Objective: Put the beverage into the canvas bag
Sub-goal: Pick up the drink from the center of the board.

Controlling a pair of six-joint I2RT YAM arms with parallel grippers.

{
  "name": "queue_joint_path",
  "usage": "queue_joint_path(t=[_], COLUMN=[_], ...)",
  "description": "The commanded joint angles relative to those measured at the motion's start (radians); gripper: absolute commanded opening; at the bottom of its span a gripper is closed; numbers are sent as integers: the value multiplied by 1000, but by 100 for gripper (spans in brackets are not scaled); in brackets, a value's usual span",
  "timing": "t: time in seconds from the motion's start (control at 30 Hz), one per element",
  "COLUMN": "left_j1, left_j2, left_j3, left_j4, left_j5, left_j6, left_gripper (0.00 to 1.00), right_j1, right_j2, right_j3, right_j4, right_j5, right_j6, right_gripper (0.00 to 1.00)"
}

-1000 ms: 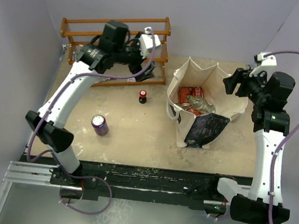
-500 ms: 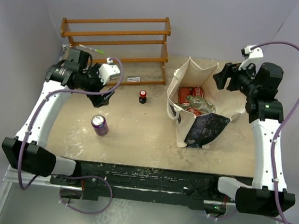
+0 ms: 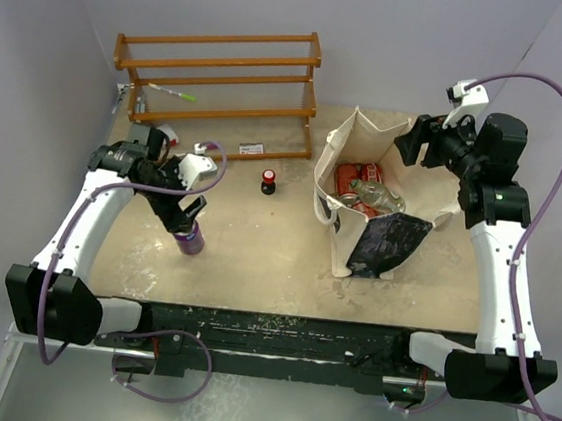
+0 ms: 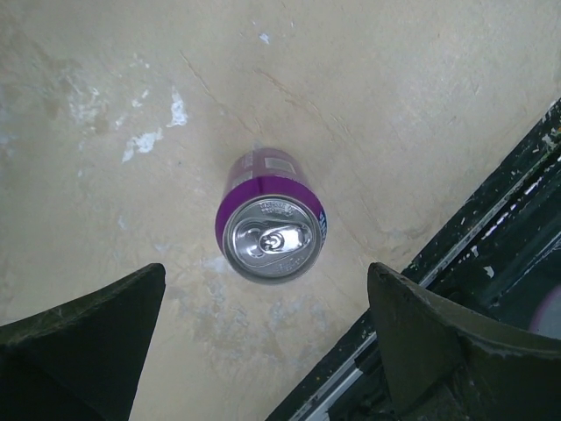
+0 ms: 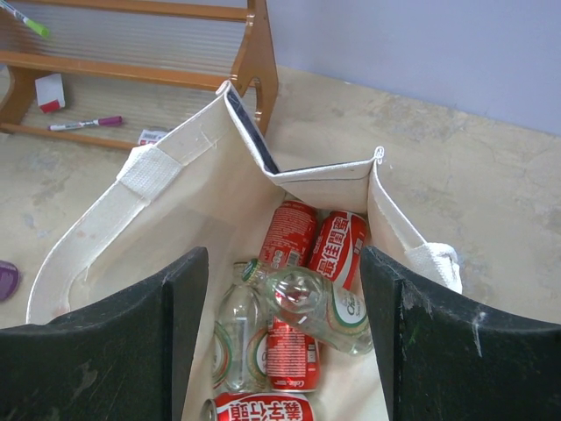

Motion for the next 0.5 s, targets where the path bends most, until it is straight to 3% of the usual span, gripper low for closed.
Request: queue_joint_path(t=[0.0,0.4,0.47], left_j1=[7,4,3], left_j2=[9,121,139], left_j3=[-52,-152,-161], left_j4=[21,124,148], left_j5=[-9,-11,-2], left_j6=[-1,-2,-13], left_gripper=[99,100,96], right_j1=[6,6,6], right_j2=[-14,-42,-45], right_j3=[11,-31,-38], right_j4=[46,56,59], right_j5=[7,28,31], right_j6=[-10,-1,-1], right_gripper=[72,72,72])
